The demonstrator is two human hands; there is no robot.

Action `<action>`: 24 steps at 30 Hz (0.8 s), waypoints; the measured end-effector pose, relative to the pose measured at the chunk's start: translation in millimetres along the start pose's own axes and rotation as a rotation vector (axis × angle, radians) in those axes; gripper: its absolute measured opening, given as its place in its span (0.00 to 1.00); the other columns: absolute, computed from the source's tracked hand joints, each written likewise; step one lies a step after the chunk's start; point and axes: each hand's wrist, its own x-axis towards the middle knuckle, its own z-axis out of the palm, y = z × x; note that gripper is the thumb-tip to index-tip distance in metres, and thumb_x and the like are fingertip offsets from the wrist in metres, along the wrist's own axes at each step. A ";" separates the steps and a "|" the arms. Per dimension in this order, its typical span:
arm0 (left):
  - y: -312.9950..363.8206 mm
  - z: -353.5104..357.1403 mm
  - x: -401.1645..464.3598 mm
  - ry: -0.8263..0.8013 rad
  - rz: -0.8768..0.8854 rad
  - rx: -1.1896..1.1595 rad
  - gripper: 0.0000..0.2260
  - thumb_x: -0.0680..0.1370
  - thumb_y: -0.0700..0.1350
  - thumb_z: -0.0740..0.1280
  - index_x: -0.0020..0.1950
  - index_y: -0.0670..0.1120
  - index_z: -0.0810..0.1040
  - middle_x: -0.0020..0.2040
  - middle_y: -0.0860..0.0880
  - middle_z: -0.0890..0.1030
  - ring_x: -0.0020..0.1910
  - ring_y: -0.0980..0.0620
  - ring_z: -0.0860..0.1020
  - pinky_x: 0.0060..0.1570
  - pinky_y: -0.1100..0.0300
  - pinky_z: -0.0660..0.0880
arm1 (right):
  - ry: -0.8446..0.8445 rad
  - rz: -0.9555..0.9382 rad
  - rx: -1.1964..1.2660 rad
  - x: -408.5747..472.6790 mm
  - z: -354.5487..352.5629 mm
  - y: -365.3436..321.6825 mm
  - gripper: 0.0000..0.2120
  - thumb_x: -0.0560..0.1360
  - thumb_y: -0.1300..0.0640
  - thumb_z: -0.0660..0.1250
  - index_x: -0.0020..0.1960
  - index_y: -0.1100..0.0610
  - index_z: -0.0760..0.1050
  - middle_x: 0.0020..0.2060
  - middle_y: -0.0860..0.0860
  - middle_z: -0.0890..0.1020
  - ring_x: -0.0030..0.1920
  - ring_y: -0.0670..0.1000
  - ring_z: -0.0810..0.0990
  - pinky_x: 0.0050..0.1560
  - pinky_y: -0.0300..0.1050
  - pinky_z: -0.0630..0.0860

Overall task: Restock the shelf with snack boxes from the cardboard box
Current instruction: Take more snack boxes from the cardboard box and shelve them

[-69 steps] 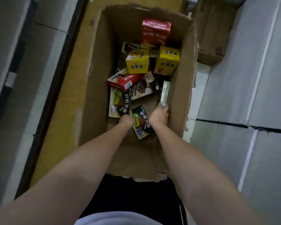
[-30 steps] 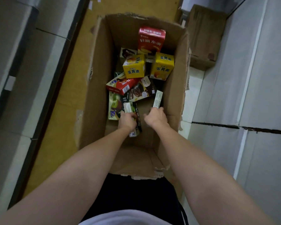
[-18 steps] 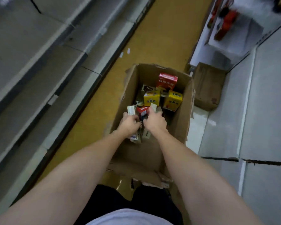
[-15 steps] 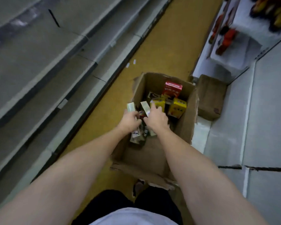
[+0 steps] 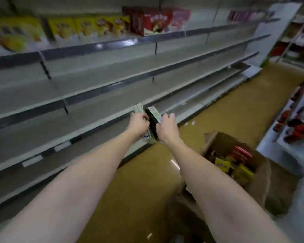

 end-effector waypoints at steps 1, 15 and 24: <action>-17.3 -24.5 -3.4 0.037 -0.036 -0.011 0.09 0.75 0.40 0.62 0.49 0.51 0.79 0.49 0.44 0.79 0.49 0.44 0.80 0.42 0.56 0.80 | 0.004 -0.050 0.014 -4.6 8.6 -24.5 0.14 0.80 0.57 0.60 0.62 0.63 0.69 0.61 0.60 0.68 0.59 0.63 0.72 0.58 0.55 0.71; -202.6 -320.8 -147.1 0.685 -0.438 0.004 0.28 0.75 0.42 0.70 0.73 0.46 0.64 0.65 0.40 0.75 0.63 0.39 0.75 0.59 0.52 0.72 | -0.153 -0.671 0.288 -129.7 114.4 -346.5 0.16 0.80 0.60 0.57 0.65 0.57 0.75 0.61 0.65 0.68 0.62 0.68 0.70 0.58 0.52 0.72; -275.8 -453.0 -262.0 1.078 -0.503 -0.038 0.19 0.76 0.45 0.70 0.67 0.45 0.76 0.58 0.41 0.78 0.58 0.42 0.78 0.56 0.53 0.75 | -0.192 -0.984 0.399 -218.3 156.4 -494.2 0.17 0.80 0.61 0.56 0.67 0.55 0.73 0.53 0.60 0.68 0.56 0.63 0.69 0.55 0.54 0.73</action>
